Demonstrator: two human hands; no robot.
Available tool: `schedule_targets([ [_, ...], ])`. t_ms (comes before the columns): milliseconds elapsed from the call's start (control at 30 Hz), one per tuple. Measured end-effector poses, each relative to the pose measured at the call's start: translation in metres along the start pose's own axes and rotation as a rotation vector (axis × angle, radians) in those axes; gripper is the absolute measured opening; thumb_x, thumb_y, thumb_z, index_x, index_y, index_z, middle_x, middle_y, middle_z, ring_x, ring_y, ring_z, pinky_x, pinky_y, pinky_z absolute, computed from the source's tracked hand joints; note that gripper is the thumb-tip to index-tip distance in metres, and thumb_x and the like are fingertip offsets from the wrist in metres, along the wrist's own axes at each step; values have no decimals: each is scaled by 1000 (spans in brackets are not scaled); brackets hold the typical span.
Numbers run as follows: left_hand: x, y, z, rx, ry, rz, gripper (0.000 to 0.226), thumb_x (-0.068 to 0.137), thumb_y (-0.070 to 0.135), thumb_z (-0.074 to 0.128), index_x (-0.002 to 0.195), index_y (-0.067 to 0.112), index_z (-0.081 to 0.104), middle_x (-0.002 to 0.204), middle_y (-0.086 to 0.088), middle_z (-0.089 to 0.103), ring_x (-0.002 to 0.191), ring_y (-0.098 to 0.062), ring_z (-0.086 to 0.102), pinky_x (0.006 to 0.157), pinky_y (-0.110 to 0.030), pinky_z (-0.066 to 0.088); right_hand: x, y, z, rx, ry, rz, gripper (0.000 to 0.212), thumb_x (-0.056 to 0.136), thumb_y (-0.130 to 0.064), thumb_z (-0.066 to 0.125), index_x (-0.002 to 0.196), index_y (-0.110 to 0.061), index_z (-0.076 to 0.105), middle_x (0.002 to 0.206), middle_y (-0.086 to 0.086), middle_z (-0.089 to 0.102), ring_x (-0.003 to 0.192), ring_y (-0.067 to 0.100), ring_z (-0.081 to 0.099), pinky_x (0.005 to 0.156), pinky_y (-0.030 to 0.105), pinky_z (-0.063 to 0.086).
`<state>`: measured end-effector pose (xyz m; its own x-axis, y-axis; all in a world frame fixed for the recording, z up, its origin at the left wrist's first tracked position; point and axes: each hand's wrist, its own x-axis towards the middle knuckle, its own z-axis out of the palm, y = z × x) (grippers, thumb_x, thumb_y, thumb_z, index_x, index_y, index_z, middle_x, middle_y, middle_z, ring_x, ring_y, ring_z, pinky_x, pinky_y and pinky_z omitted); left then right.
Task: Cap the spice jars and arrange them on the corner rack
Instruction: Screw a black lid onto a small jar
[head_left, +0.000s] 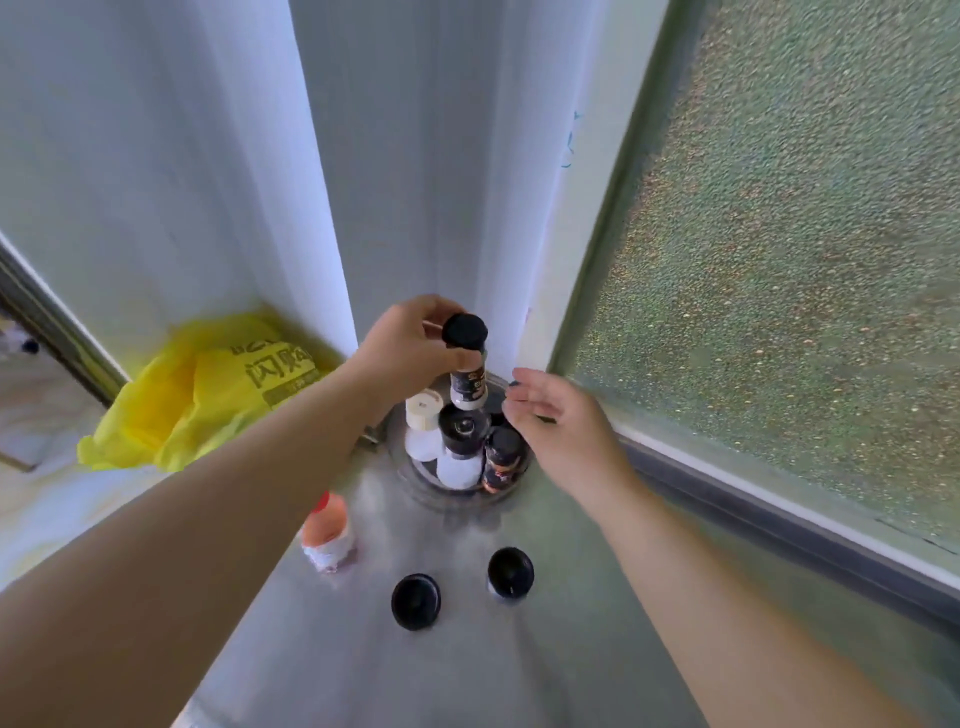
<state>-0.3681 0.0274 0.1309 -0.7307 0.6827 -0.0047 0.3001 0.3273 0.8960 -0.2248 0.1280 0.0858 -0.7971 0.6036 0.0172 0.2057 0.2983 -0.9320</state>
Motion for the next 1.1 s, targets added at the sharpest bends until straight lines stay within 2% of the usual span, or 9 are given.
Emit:
schedule_targets([
  [67, 18, -11, 1, 8, -7, -6, 37, 69, 12, 76, 100, 21, 58, 88, 13, 61, 85, -4, 59, 67, -14, 40, 18, -2, 3, -25, -3, -1, 33, 87, -17, 61, 120, -19, 56, 97, -12, 63, 88, -8, 56, 79, 9, 42],
  [133, 33, -21, 3, 16, -20, -5, 37, 68, 10, 76, 100, 21, 59, 88, 12, 62, 87, -7, 59, 70, -16, 41, 34, -1, 8, -44, 15, 10, 31, 88, -17, 60, 119, -18, 57, 98, -10, 63, 87, -5, 57, 77, 5, 40],
  [267, 58, -44, 10, 55, -55, -1, 39, 67, 9, 76, 102, 16, 59, 95, 1, 64, 92, -18, 63, 84, -31, 50, 53, 9, 21, -92, 47, 42, 27, 87, -19, 60, 114, -18, 61, 98, -6, 66, 94, 7, 60, 88, 20, 43],
  [367, 67, -67, 18, 105, -87, -35, 40, 66, 10, 76, 101, 14, 59, 97, -3, 67, 93, -22, 64, 87, -36, 51, 57, 20, 27, -102, 48, 62, 26, 87, -18, 60, 113, -19, 63, 91, -12, 66, 90, 3, 61, 89, 17, 44],
  [467, 69, -88, 25, 179, -125, -75, 41, 64, 11, 77, 102, 15, 59, 96, -6, 68, 92, -23, 63, 81, -35, 52, 54, 31, 29, -118, 33, 91, 25, 87, -18, 59, 112, -22, 62, 88, -19, 63, 87, -7, 58, 82, 9, 40],
  [767, 69, -117, 38, 278, -216, -103, 40, 71, 12, 70, 110, 17, 59, 105, -5, 66, 100, -22, 61, 94, -32, 46, 41, 48, 32, -123, 37, 125, 23, 87, -17, 59, 109, -22, 64, 86, -19, 64, 86, -10, 58, 75, -1, 39],
  [900, 66, -114, 35, 313, -250, -77, 42, 76, 15, 68, 117, 17, 57, 115, -3, 64, 107, -19, 58, 97, -29, 43, 36, 50, 30, -114, 47, 125, 23, 87, -14, 59, 109, -20, 64, 87, -17, 64, 85, -8, 58, 76, 4, 40],
  [1000, 52, -102, 25, 328, -192, -27, 43, 79, 16, 66, 120, 16, 54, 120, -5, 61, 110, -20, 56, 96, -26, 40, 27, 51, 29, -111, 38, 129, 24, 87, -13, 59, 110, -18, 64, 90, -11, 66, 87, 1, 61, 79, 9, 41],
  [1100, 23, -86, 11, 367, -71, 83, 37, 81, 16, 62, 117, 17, 56, 114, -3, 62, 102, -17, 57, 85, -20, 37, 11, 54, 28, -138, -2, 130, 23, 87, -12, 59, 108, -18, 64, 86, -14, 65, 80, -7, 59, 73, 1, 41],
])
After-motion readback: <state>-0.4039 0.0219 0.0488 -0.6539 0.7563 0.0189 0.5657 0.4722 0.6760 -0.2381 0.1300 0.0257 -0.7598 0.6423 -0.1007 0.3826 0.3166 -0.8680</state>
